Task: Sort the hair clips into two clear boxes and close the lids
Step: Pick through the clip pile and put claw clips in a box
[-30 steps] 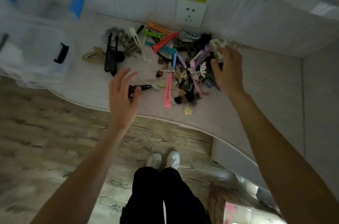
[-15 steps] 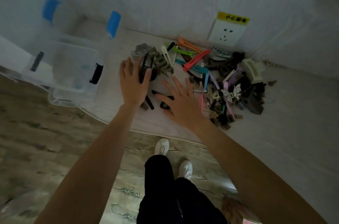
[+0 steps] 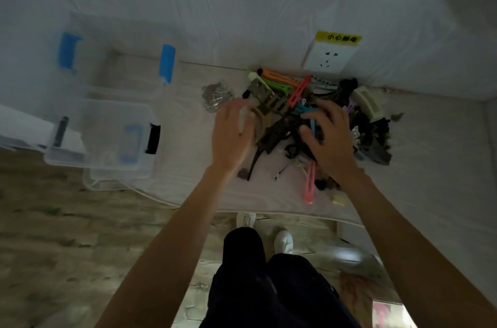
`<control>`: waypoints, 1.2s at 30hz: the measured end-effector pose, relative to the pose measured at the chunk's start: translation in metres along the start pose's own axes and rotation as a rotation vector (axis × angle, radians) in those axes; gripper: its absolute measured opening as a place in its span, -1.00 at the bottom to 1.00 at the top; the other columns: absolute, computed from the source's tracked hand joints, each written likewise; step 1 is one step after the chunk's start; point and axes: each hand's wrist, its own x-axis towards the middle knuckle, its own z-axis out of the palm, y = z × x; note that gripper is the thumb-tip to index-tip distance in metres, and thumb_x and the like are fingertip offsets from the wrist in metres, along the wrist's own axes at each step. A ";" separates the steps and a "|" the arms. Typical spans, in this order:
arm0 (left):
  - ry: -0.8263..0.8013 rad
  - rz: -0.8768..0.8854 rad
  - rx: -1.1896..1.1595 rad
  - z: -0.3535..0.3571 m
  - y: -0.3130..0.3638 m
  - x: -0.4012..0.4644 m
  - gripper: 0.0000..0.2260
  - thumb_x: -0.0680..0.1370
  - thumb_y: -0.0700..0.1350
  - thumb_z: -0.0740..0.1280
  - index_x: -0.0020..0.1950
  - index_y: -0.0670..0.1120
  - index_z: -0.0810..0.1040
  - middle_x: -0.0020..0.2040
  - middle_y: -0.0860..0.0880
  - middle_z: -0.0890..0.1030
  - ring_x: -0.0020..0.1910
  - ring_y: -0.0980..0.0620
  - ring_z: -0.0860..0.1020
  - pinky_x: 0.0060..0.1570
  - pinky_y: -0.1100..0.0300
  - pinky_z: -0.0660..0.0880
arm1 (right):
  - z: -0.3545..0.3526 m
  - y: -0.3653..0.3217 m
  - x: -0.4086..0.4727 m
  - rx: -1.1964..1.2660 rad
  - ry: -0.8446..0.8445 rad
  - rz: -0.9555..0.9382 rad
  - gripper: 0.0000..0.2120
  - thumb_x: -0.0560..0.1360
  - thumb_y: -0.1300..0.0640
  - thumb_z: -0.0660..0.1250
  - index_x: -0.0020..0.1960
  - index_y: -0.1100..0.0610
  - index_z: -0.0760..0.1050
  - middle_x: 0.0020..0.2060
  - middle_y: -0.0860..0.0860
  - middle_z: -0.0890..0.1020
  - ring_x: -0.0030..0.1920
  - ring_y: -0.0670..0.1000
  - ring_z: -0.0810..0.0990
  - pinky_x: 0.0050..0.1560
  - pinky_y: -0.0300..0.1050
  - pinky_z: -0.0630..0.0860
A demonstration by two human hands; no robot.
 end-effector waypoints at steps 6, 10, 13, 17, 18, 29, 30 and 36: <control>-0.022 -0.262 0.132 -0.019 -0.048 0.041 -0.57 0.62 -0.01 0.12 0.48 -0.06 0.19 0.51 -0.15 0.14 0.50 -0.14 0.04 0.45 0.05 -0.02 | 0.039 -0.046 0.071 -0.170 -0.234 -0.157 -0.48 0.47 -0.20 0.16 0.38 -0.06 0.33 0.44 0.15 0.28 0.42 0.32 0.17 0.42 0.29 0.09; -0.144 -0.201 0.080 0.008 -0.039 0.046 -0.58 0.62 -0.07 0.06 0.45 -0.19 0.23 0.48 -0.19 0.23 0.48 -0.13 0.15 0.45 0.06 0.04 | 0.066 -0.041 0.098 -0.295 -0.492 -0.041 -0.44 0.48 -0.17 0.18 0.45 -0.15 0.15 0.52 0.07 0.10 0.47 0.30 0.05 0.46 0.29 0.01; -0.227 -0.100 0.108 0.031 -0.019 0.036 -0.53 0.59 -0.02 -0.05 0.46 -0.17 0.24 0.48 -0.16 0.26 0.48 -0.07 0.17 0.44 0.12 0.04 | 0.059 -0.023 0.093 -0.308 -0.490 -0.024 -0.39 0.42 -0.09 0.14 0.45 -0.12 0.12 0.49 0.07 0.20 0.45 0.24 0.17 0.40 0.27 0.18; -0.427 -0.046 0.101 0.048 -0.002 0.030 -0.55 0.63 -0.01 0.01 0.51 -0.08 0.09 0.53 -0.07 0.12 0.52 0.01 0.04 0.46 -0.02 -0.03 | 0.034 -0.001 0.074 -0.212 -0.402 0.087 -0.37 0.45 0.01 0.27 0.45 -0.14 0.10 0.45 0.11 0.24 0.43 0.23 0.20 0.37 0.24 0.29; -0.458 -0.026 0.132 0.049 -0.002 0.031 -0.54 0.63 -0.02 0.05 0.51 -0.06 0.08 0.54 -0.06 0.11 0.52 0.01 0.04 0.46 -0.06 -0.03 | 0.030 0.003 0.071 -0.197 -0.373 0.098 -0.35 0.44 -0.02 0.29 0.45 -0.13 0.10 0.44 0.13 0.23 0.42 0.24 0.21 0.36 0.23 0.31; -0.480 0.170 0.273 0.005 0.050 0.004 -0.45 0.41 0.26 0.34 0.26 -0.03 0.40 0.19 0.01 0.48 0.18 0.03 0.43 0.08 0.16 0.43 | 0.000 0.007 0.056 -0.131 -0.275 0.287 -0.44 0.38 -0.15 0.40 0.25 0.13 0.41 0.25 0.15 0.37 0.30 0.20 0.28 0.29 0.08 0.32; -0.512 0.196 0.338 0.013 0.055 -0.002 -0.39 0.38 0.28 0.35 0.29 -0.05 0.37 0.22 -0.02 0.46 0.21 0.01 0.41 0.09 0.14 0.42 | -0.002 0.005 0.055 -0.151 -0.289 0.294 -0.45 0.36 -0.17 0.41 0.22 0.13 0.43 0.25 0.15 0.37 0.30 0.20 0.28 0.28 0.07 0.32; -0.512 0.194 0.527 0.042 0.061 -0.005 -0.49 0.43 0.10 0.39 0.30 -0.07 0.37 0.24 -0.06 0.45 0.23 -0.07 0.42 0.06 0.09 0.46 | -0.011 0.006 0.061 0.012 -0.394 0.434 -0.53 0.31 -0.12 0.46 0.09 0.13 0.53 0.22 0.14 0.44 0.27 0.17 0.36 0.29 0.06 0.36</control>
